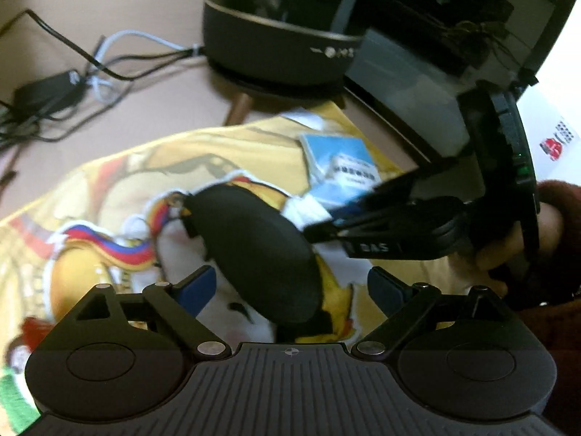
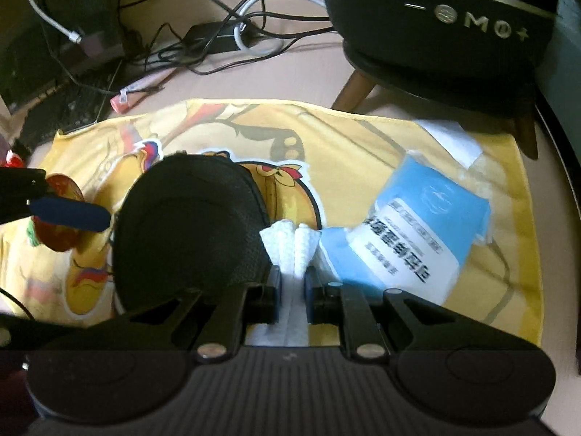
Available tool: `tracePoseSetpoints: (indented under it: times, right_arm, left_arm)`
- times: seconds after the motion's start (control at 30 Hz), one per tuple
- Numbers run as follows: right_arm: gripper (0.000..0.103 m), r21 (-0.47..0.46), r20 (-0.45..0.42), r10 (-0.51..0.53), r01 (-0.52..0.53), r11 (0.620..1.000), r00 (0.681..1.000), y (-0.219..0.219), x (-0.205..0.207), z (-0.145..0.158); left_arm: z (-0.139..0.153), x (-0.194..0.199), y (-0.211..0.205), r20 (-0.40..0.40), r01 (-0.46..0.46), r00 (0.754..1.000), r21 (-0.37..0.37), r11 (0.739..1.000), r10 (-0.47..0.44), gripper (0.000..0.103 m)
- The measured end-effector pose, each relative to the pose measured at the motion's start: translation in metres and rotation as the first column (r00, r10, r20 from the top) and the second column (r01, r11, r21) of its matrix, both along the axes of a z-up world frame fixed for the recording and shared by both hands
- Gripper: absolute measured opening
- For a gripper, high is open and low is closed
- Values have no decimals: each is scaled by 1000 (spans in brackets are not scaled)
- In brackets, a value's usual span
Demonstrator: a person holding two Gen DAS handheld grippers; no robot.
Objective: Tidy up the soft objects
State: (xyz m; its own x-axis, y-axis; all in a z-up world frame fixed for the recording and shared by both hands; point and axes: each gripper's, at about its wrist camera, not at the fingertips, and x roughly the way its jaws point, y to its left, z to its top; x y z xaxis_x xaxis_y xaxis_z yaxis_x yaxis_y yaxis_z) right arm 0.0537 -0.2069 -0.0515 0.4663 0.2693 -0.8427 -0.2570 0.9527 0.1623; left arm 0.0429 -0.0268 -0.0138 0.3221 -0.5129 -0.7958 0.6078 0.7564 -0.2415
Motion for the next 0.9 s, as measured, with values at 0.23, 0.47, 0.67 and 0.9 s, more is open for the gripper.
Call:
tracePoseSetpoints:
  times: [0.23, 0.47, 0.67, 0.9]
  right_arm:
    - [15, 217, -107, -37, 60, 974, 994, -22, 14, -2]
    - [14, 415, -151, -49, 108, 903, 987, -28, 22, 14]
    - [14, 560, -79, 53, 0, 828, 995, -17, 17, 54]
    - [13, 536, -149, 101, -6, 844, 984, 5, 22, 39]
  left_arm:
    - [-35, 7, -7, -42, 19, 999, 79, 997, -16, 94]
    - [-38, 12, -4, -41, 17, 999, 83, 996, -14, 95]
    - [-36, 17, -12, -47, 56, 997, 34, 998, -54, 95]
    - [-28, 3, -14, -37, 181, 983, 41, 983, -179, 97]
